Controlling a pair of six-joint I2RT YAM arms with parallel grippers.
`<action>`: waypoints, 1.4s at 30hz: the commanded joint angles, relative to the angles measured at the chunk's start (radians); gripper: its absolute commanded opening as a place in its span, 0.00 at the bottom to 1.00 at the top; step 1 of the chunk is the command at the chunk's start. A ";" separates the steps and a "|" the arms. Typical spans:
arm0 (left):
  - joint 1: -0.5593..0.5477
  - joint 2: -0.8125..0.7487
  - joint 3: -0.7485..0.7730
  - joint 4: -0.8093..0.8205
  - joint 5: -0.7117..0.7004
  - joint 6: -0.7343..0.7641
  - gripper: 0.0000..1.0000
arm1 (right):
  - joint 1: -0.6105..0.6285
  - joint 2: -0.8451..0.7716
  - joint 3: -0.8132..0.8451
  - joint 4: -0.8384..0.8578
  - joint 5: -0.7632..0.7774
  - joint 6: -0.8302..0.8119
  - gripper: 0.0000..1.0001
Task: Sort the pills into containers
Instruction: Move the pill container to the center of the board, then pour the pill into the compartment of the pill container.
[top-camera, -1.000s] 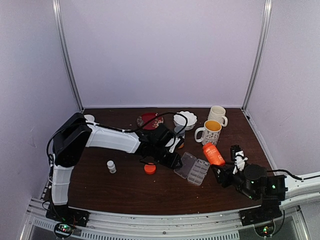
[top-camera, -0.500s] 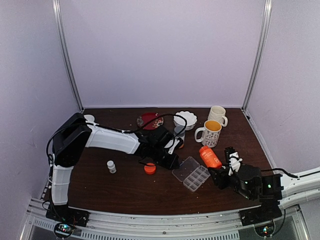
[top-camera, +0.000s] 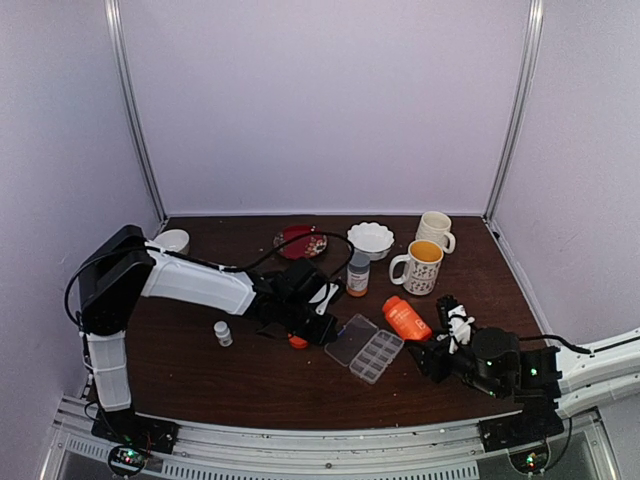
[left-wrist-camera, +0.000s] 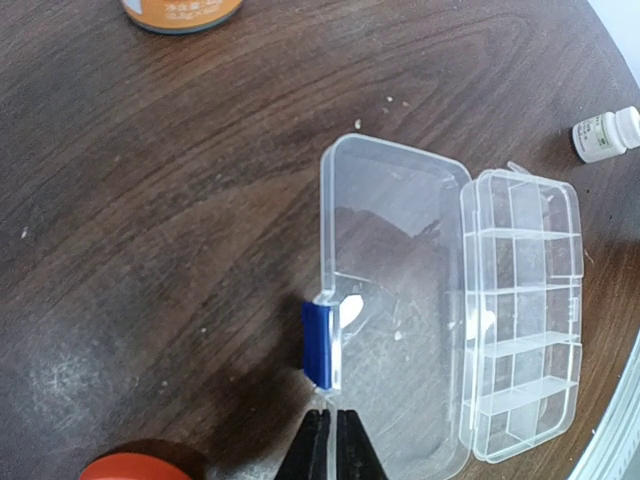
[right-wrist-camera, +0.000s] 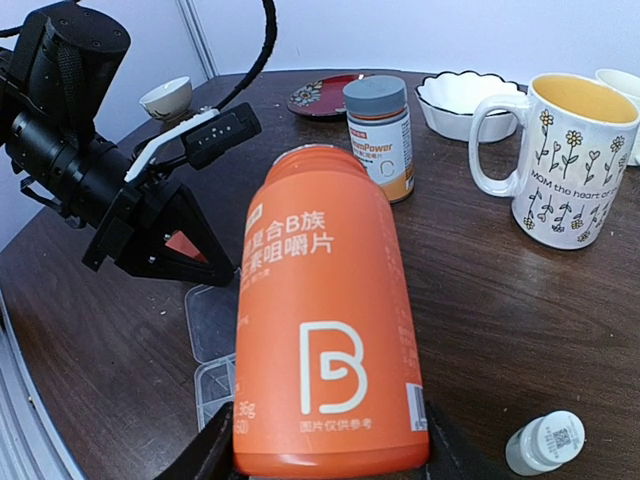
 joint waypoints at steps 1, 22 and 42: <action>0.006 -0.052 -0.034 0.069 -0.026 0.001 0.07 | -0.001 -0.013 0.025 0.027 -0.019 -0.014 0.00; 0.007 0.011 0.021 0.020 0.032 0.005 0.40 | -0.002 0.031 0.049 -0.052 -0.067 0.038 0.00; 0.014 0.014 0.014 0.040 0.056 0.003 0.20 | -0.004 0.114 0.139 -0.238 -0.056 0.194 0.00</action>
